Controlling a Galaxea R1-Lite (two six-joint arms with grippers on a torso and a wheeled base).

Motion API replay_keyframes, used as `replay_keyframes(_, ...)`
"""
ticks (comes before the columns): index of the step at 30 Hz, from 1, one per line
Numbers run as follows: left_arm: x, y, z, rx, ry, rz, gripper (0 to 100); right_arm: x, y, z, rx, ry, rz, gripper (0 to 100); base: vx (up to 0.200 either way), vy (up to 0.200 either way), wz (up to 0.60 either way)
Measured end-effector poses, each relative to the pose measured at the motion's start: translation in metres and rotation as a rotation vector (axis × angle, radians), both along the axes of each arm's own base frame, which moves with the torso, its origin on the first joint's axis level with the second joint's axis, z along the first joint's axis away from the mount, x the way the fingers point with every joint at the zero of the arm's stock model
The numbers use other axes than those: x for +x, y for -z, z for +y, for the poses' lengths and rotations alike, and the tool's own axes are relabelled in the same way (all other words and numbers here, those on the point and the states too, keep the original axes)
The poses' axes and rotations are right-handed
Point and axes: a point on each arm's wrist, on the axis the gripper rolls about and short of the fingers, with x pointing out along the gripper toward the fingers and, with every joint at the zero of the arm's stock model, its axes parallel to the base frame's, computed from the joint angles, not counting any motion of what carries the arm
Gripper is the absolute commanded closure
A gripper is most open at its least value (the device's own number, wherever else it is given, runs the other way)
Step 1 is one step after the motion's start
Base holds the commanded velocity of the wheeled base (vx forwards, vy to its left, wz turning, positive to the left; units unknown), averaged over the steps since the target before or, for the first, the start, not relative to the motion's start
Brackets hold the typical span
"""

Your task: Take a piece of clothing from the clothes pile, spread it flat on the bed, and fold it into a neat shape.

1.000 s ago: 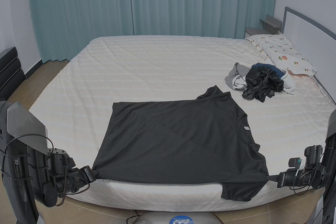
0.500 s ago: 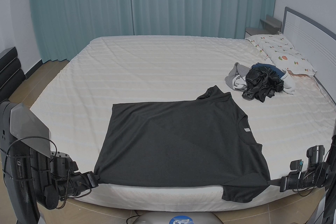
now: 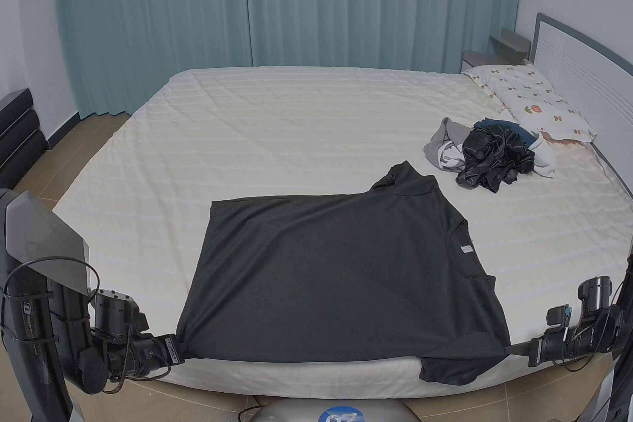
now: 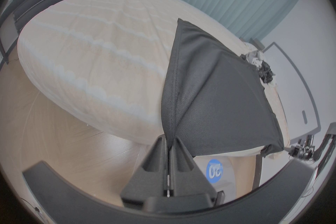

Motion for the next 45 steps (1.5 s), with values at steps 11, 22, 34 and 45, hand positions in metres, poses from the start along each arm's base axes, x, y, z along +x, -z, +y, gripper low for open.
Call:
replay_keyframes(11,-0.010,0.000,-0.001,0.045,0.060,0.075,100,-0.008,0.001,0.000,-0.022,-0.034,0.040,100,0.000,0.000,0.00)
replay_keyframes(22,-0.015,-0.008,-0.001,0.060,0.100,0.086,100,-0.012,-0.001,-0.005,-0.051,-0.046,0.025,100,0.000,0.000,0.00)
replay_keyframes(34,-0.007,-0.026,-0.001,-0.082,-0.015,0.014,100,-0.010,-0.010,-0.004,-0.006,-0.047,-0.034,100,0.000,0.000,0.00)
replay_keyframes(45,0.023,-0.048,0.003,-0.237,-0.176,-0.106,100,0.012,-0.020,-0.010,0.079,-0.012,-0.106,100,0.000,0.000,0.00)
